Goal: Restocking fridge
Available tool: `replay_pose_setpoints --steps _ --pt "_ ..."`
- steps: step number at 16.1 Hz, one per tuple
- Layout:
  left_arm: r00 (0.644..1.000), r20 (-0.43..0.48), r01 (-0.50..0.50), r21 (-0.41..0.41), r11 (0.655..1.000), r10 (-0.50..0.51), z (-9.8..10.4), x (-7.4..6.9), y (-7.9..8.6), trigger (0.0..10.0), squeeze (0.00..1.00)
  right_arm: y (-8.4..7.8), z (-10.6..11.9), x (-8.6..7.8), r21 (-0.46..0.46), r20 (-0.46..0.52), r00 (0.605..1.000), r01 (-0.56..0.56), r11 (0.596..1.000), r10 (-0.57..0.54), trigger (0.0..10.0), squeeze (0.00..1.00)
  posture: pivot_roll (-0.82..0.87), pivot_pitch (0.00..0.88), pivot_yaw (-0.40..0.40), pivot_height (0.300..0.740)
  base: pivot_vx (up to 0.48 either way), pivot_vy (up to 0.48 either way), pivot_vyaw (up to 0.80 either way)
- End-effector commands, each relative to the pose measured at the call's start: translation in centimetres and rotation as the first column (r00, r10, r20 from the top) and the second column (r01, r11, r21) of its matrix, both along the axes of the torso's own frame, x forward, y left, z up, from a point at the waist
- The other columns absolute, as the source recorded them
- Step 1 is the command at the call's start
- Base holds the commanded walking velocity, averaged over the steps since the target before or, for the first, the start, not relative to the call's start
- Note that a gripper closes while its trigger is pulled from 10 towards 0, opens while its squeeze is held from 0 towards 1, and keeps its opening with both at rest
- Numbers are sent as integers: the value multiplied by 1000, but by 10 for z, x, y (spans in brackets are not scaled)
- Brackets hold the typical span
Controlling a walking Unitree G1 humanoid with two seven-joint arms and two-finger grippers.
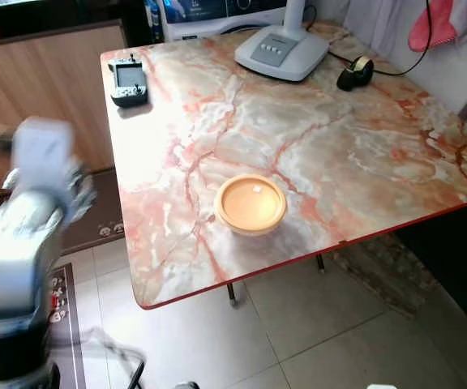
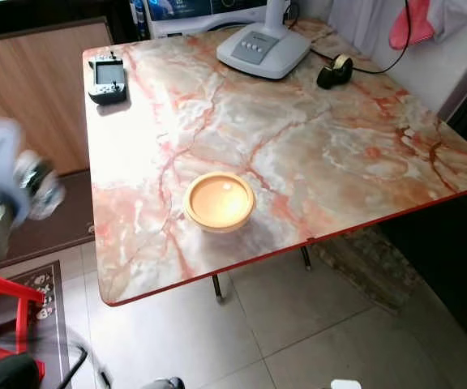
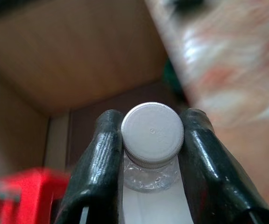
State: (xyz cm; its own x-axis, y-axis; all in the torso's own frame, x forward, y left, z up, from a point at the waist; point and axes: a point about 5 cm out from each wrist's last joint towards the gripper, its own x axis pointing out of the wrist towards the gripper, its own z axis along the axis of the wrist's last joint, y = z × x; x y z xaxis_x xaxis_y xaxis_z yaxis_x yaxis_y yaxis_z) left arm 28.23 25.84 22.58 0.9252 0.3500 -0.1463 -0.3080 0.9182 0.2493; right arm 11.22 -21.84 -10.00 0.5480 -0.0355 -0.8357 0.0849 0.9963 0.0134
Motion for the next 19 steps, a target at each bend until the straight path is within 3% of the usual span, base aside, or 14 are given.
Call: replay_pose_setpoints --steps 1,2,5,6,7,9,12,14,15,16,19 --pt "996 -27 -84 -15 996 83 -21 -6 16 10000 0 -1 -2 -7 1 -22 1000 -1 1000 1 10000 0 204 159 -41 740 0 0 0" --pt "993 -63 -107 -70 992 103 -55 -14 23 10000 0 -1 -2 -8 2 -24 1000 -2 1000 2 10000 0 206 161 -40 740 0 0 0" --pt "970 -214 -127 -28 992 118 -136 -38 26 10000 0 0 -3 -10 2 -24 1000 4 1000 -4 10000 0 184 160 -34 740 0 0 0" --pt "967 -227 -124 -29 992 114 -146 -42 25 10000 0 0 -3 -11 2 -23 1000 5 1000 -5 10000 0 183 159 -35 740 0 0 0" --pt "962 -254 -113 -27 993 102 -171 -47 22 10000 0 0 -3 -11 2 -23 1000 8 1000 -8 10000 0 177 154 -33 740 0 0 0" --pt "960 -266 -101 -35 994 88 -189 -50 18 10000 0 1 -3 -11 2 -24 1000 10 1000 -10 10000 0 174 148 -32 740 0 0 0" --pt "932 -362 -60 -101 993 19 -239 -57 -2 10000 0 3 -4 -13 5 -22 1000 14 1000 -14 10000 0 156 132 -23 740 0 0 0" --pt "891 -454 -92 -165 982 7 -266 -70 -16 10000 0 5 -4 -14 7 -23 1000 20 1000 -20 10000 0 143 120 -16 740 0 0 0" --pt "882 -472 -96 -167 981 6 -269 -73 -17 10000 0 5 -4 -15 8 -22 1000 23 1000 -22 10000 0 143 120 -16 740 0 0 0" --pt "843 -538 -84 -174 981 -23 -283 -83 -24 10000 0 5 -5 -16 9 -22 999 26 1000 -26 10000 0 135 114 -14 740 0 0 0" --pt "782 -619 -21 -150 988 -77 -298 -97 -33 10000 0 7 -5 -17 13 -16 999 37 999 -37 10000 0 120 104 -9 740 0 0 0"
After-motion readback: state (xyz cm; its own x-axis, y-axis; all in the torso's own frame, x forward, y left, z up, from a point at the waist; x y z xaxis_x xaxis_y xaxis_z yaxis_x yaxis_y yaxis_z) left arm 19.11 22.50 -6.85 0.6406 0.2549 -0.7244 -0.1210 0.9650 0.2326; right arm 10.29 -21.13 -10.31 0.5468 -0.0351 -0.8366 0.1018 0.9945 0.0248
